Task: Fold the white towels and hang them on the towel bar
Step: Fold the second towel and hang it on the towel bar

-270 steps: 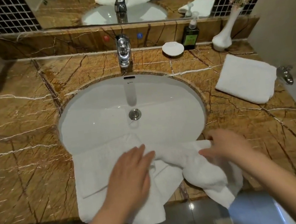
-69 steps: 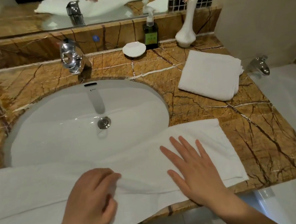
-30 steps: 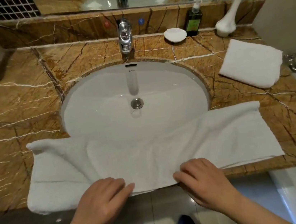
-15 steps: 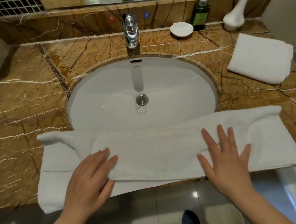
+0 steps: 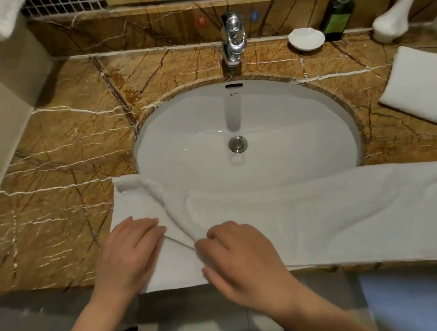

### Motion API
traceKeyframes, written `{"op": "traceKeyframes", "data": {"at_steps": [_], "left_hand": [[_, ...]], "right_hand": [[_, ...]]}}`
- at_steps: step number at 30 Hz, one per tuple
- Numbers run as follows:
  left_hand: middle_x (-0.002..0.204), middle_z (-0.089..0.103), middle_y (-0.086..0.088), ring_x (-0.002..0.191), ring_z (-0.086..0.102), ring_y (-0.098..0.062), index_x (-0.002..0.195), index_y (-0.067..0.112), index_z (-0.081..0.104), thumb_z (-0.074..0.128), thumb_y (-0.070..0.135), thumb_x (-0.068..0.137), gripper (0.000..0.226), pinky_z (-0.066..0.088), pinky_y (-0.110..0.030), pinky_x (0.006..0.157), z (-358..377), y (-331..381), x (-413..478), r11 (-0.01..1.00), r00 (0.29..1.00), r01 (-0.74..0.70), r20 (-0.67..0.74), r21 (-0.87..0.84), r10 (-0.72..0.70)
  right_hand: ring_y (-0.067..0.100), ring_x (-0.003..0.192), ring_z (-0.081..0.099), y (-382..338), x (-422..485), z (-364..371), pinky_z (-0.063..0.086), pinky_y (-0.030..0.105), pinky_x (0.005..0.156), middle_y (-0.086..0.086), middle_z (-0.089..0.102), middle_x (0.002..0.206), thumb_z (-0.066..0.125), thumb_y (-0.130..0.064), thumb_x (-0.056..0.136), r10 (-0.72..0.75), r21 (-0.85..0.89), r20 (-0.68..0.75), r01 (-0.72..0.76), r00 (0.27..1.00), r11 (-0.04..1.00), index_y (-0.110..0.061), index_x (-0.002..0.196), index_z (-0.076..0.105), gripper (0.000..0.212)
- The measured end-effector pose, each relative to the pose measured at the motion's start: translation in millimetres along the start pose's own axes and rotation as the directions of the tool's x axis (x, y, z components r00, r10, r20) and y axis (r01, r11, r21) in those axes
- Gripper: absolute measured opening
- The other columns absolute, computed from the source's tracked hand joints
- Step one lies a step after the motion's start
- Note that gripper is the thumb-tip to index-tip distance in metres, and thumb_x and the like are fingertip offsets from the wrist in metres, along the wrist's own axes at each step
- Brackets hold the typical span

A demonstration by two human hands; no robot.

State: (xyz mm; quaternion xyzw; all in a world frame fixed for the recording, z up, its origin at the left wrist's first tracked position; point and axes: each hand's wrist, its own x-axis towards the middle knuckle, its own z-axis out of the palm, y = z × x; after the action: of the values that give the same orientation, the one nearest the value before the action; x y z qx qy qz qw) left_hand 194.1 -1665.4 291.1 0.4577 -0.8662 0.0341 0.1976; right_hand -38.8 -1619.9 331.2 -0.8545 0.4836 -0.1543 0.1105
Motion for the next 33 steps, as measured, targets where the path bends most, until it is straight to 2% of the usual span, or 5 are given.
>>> {"op": "traceKeyframes", "data": {"at_steps": [6, 12, 17, 26, 33], "left_hand": [[0.085, 0.068, -0.019, 0.076, 0.065, -0.035, 0.090, -0.004, 0.072, 0.049, 0.008, 0.088, 0.026, 0.051, -0.045, 0.081, -9.2, -5.3, -4.4, 0.999, 0.993, -0.031, -0.114, 0.043, 0.035], [0.082, 0.068, -0.016, 0.075, 0.057, -0.026, 0.106, 0.007, 0.060, 0.050, 0.011, 0.094, 0.015, 0.037, -0.027, 0.070, -32.1, -10.4, -32.5, 0.992, 0.981, -0.112, -0.155, 0.052, 0.119], [0.082, 0.068, -0.009, 0.066, 0.062, -0.026, 0.102, 0.016, 0.056, 0.059, 0.028, 0.087, 0.019, 0.049, -0.033, 0.056, -27.3, -10.1, -60.9, 0.991, 0.988, -0.137, 0.075, 0.007, 0.136], [0.077, 0.068, -0.011, 0.065, 0.064, -0.025, 0.080, 0.006, 0.074, 0.059, 0.014, 0.083, 0.017, 0.051, -0.033, 0.053, -34.7, -26.9, -46.5, 0.994, 0.992, -0.103, 0.067, -0.043, 0.106], [0.083, 0.065, -0.003, 0.072, 0.062, -0.021, 0.083, 0.014, 0.069, 0.059, 0.023, 0.078, 0.014, 0.049, -0.032, 0.055, -39.0, -40.4, -29.5, 0.997, 0.979, -0.041, 0.199, -0.068, 0.054]], "right_hand": [[0.017, 0.067, 0.054, -22.7, 35.6, 22.5, 0.033, 0.027, 0.053, -0.002, 0.059, 0.079, 0.071, -0.027, 0.076, 0.119, -0.134, -0.035, -0.123, 0.992, 0.983, -0.021, 0.086, 0.066, 0.012], [0.021, 0.059, 0.051, -23.7, 27.2, 25.3, 0.039, 0.032, 0.045, 0.005, 0.060, 0.072, 0.076, -0.004, 0.064, 0.009, -0.043, -0.256, -0.020, 0.967, 0.999, -0.011, 0.084, 0.071, 0.022], [0.019, 0.059, 0.046, -18.2, 10.6, 35.3, 0.028, 0.028, 0.050, 0.001, 0.056, 0.071, 0.075, -0.016, 0.068, -0.090, -0.108, -0.017, 0.088, 0.996, 0.990, -0.017, 0.082, 0.067, 0.017], [0.021, 0.061, 0.051, -10.2, 31.6, 30.0, 0.039, 0.031, 0.046, 0.003, 0.057, 0.076, 0.064, -0.011, 0.077, -0.033, 0.104, 0.010, 0.032, 0.999, 0.994, -0.013, 0.089, 0.065, 0.012], [0.021, 0.062, 0.047, -14.5, 43.8, 36.6, 0.036, 0.031, 0.048, 0.003, 0.055, 0.074, 0.059, -0.009, 0.078, -0.043, 0.072, 0.021, 0.041, 0.999, 0.997, -0.013, 0.085, 0.064, 0.009]]}}
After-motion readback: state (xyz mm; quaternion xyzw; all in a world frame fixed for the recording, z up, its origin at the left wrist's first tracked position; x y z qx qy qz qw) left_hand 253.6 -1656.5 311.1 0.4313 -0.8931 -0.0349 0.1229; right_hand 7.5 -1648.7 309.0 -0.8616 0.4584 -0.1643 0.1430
